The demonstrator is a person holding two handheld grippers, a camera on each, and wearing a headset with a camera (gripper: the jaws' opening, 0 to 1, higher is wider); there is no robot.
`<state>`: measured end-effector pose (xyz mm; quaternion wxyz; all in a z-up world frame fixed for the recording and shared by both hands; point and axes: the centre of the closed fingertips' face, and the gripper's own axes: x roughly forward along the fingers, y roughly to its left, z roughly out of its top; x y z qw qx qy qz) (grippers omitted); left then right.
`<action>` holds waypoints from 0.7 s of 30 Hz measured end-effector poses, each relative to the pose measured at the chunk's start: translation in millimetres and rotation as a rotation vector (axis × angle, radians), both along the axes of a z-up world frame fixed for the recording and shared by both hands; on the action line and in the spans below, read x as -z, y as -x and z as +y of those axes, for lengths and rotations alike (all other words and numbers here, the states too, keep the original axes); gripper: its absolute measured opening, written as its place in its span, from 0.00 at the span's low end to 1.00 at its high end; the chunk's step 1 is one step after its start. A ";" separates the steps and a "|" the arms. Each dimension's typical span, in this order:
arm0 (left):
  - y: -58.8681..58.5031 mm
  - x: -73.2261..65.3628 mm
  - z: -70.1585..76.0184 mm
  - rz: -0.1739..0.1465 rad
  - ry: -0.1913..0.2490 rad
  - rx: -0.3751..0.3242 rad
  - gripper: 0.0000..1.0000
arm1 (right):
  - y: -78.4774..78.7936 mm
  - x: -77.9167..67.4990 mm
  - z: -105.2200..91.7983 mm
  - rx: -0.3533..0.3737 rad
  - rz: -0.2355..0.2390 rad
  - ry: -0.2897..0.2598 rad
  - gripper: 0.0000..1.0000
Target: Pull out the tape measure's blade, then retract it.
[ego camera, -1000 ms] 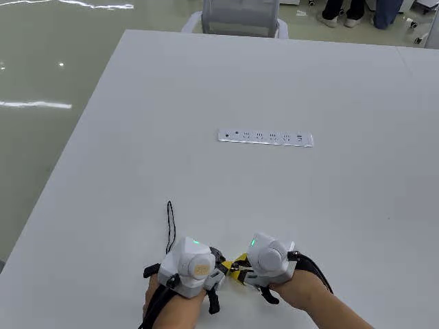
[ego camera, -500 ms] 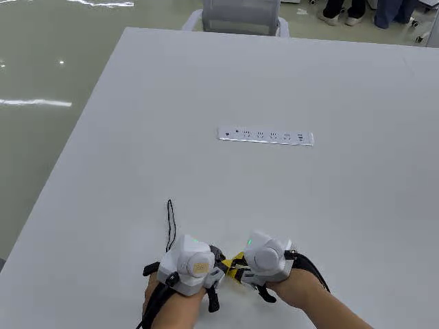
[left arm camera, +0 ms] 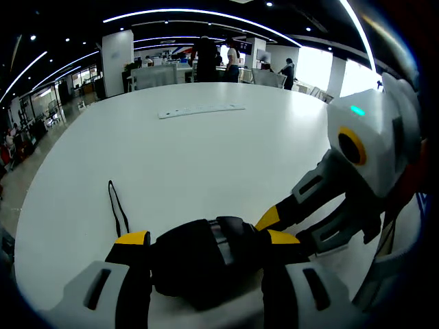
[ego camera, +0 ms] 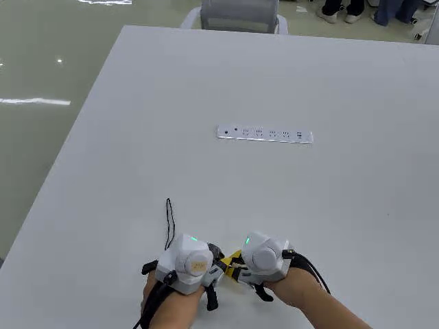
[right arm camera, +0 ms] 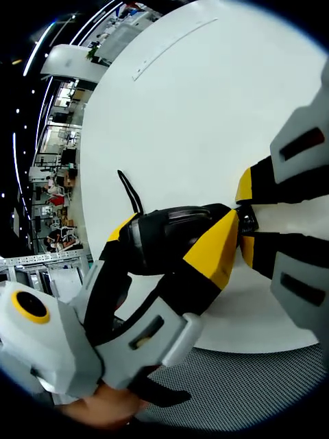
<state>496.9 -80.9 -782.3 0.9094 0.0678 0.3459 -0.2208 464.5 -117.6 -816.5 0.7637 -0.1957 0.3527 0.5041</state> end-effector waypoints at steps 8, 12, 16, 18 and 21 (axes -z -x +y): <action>0.2 -0.7 0.4 -0.002 0.000 0.003 0.62 | 0.6 -0.3 1.7 -0.036 -0.002 -0.025 0.13; 0.0 0.2 0.5 -0.002 -0.003 0.003 0.62 | 0.8 -0.6 1.3 -0.042 0.000 -0.032 0.14; 2.1 -0.2 0.5 -0.006 -0.008 0.006 0.62 | 2.3 -1.6 1.0 -0.057 -0.007 -0.038 0.14; 1.8 -0.1 0.5 -0.007 -0.008 0.007 0.62 | 2.4 -1.5 0.9 -0.059 -0.005 -0.039 0.15; 1.8 -0.6 0.6 -0.007 -0.009 0.010 0.62 | 3.9 -2.1 0.4 -0.069 -0.004 -0.039 0.15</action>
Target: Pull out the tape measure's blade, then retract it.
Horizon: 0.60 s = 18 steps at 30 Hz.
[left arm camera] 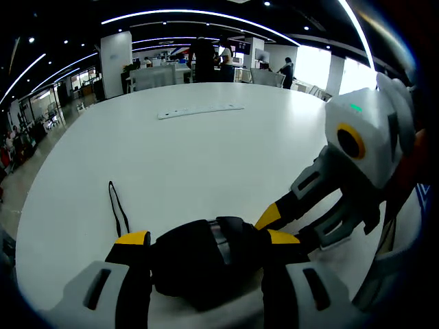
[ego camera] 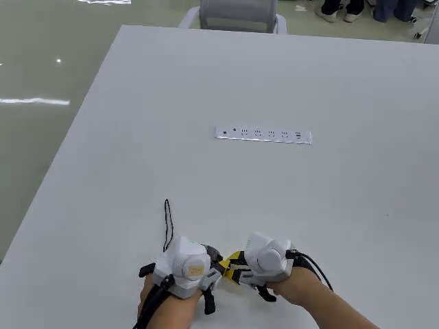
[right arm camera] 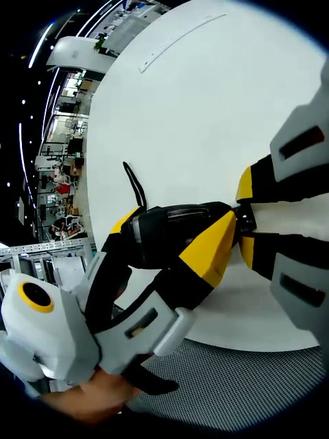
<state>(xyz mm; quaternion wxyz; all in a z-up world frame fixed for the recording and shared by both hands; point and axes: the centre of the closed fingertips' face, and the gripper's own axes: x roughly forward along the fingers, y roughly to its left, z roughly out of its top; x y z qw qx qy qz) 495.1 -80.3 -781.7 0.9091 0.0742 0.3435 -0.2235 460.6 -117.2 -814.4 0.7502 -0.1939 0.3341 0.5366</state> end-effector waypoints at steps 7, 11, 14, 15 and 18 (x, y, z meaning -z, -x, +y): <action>-0.4 -0.6 0.0 0.001 -0.002 0.002 0.62 | 1.9 0.7 -6.5 -0.010 -0.008 0.008 0.15; -0.6 -0.5 0.2 0.003 0.002 0.001 0.62 | 1.1 0.2 -5.3 -0.020 -0.025 0.015 0.14; -1.2 0.0 0.3 0.003 0.005 -0.001 0.62 | 0.3 0.9 -5.2 -0.020 -0.025 0.015 0.13; -1.2 0.1 0.2 0.003 0.005 -0.001 0.62 | 0.2 1.0 -4.9 -0.020 -0.024 0.016 0.13; -1.8 -0.8 0.3 0.005 0.011 -0.007 0.62 | -0.8 1.7 -3.8 -0.016 -0.022 0.015 0.13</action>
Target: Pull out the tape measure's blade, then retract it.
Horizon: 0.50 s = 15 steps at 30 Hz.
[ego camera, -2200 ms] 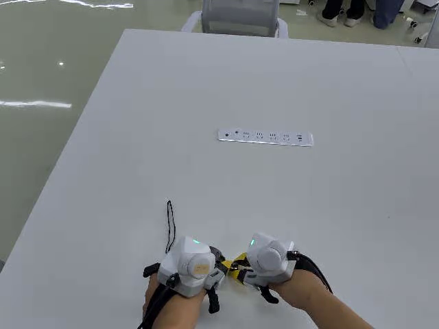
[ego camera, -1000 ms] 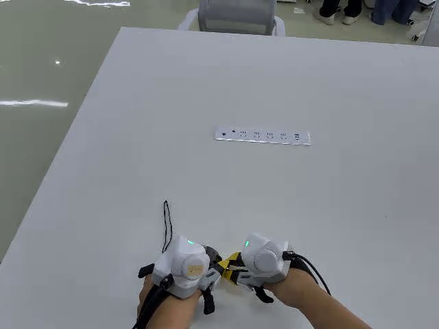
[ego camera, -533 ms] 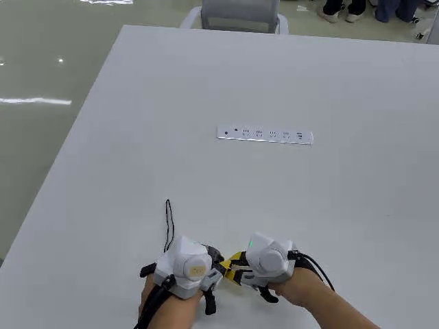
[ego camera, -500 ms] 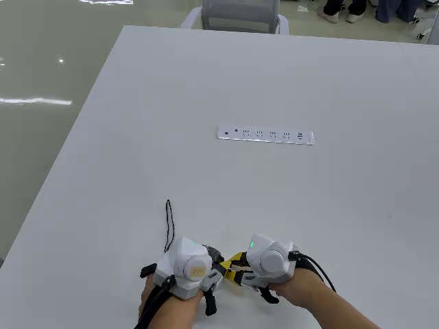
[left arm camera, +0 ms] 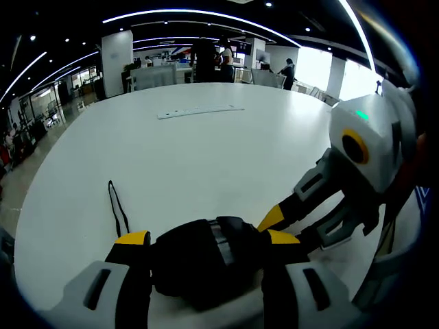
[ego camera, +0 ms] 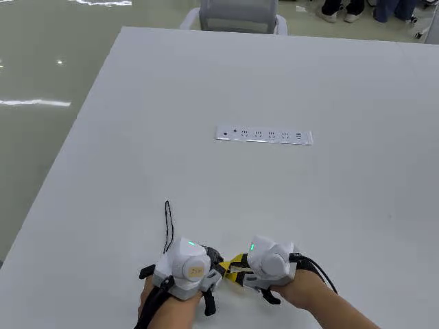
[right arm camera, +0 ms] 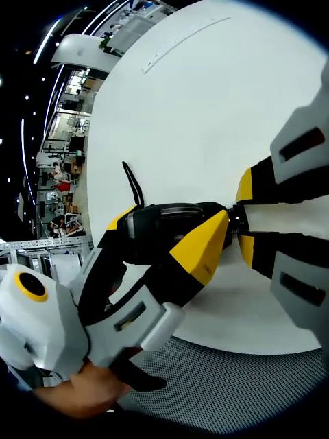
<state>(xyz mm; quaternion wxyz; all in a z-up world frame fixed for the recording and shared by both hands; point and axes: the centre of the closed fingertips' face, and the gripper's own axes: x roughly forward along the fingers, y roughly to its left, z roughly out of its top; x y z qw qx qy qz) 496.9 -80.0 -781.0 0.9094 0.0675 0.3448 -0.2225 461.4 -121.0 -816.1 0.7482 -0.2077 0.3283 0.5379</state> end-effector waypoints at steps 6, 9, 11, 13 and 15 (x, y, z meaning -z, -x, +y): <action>-0.4 0.8 0.6 0.003 0.010 -0.007 0.62 | 0.0 -1.4 2.1 0.004 0.006 -0.006 0.13; -0.6 0.5 0.5 0.003 0.010 -0.008 0.62 | 0.1 -1.2 2.6 0.007 0.007 -0.006 0.13; -0.4 0.0 0.4 0.004 0.011 -0.009 0.62 | 0.1 -1.6 3.0 0.008 0.008 -0.008 0.13; -0.1 -0.2 0.4 0.004 0.012 -0.010 0.62 | 0.0 -1.5 3.5 0.010 0.008 -0.010 0.13; 0.1 0.0 0.5 0.003 0.012 -0.010 0.62 | -0.1 -1.6 3.7 0.014 0.011 -0.013 0.13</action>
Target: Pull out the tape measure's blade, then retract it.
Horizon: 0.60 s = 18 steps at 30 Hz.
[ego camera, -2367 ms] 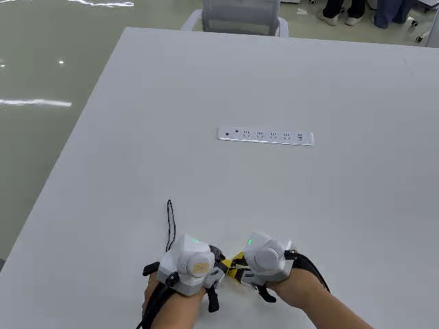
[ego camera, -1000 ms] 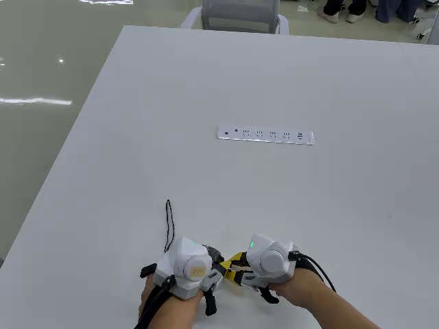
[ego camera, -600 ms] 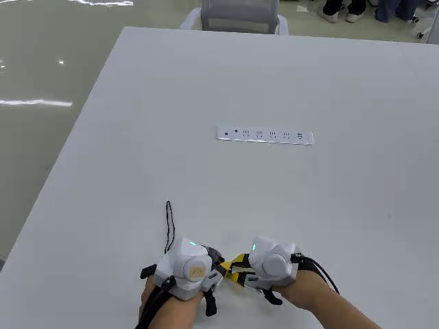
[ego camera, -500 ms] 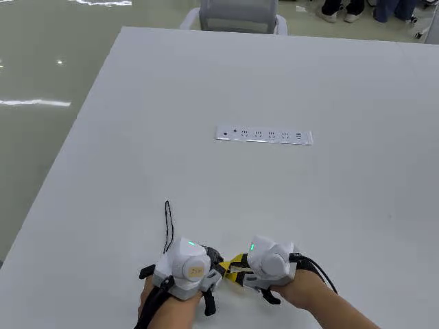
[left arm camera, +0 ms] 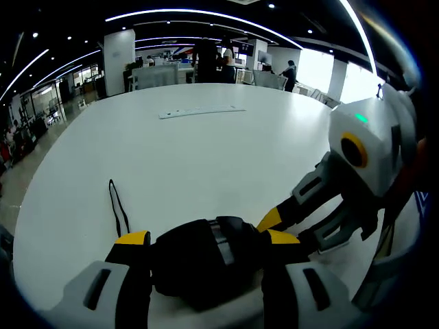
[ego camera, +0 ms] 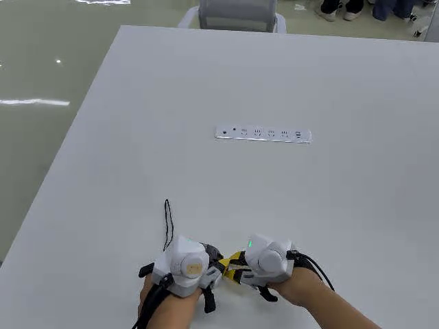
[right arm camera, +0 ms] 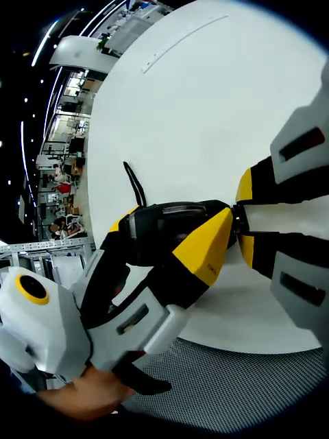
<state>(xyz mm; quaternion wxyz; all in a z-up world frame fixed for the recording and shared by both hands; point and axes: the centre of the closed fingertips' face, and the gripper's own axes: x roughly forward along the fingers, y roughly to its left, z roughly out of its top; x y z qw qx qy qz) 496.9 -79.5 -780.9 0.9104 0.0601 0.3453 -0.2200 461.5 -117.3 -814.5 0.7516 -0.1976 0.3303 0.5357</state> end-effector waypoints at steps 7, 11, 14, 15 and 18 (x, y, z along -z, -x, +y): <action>0.3 0.1 0.1 -0.002 0.001 -0.001 0.62 | -0.8 1.5 1.0 0.007 -0.004 -0.003 0.13; 0.2 0.6 0.2 -0.001 0.001 0.001 0.62 | -0.8 1.1 1.2 0.013 -0.005 -0.006 0.13; -0.2 0.6 0.0 0.000 0.002 0.002 0.62 | -0.7 1.1 1.0 0.020 0.000 -0.007 0.14; -0.3 0.7 0.0 0.000 0.002 0.002 0.62 | -0.5 0.6 1.2 0.013 -0.005 -0.004 0.14; -0.5 0.4 -0.2 -0.006 0.001 0.002 0.62 | -0.4 0.7 1.3 0.008 -0.010 0.002 0.14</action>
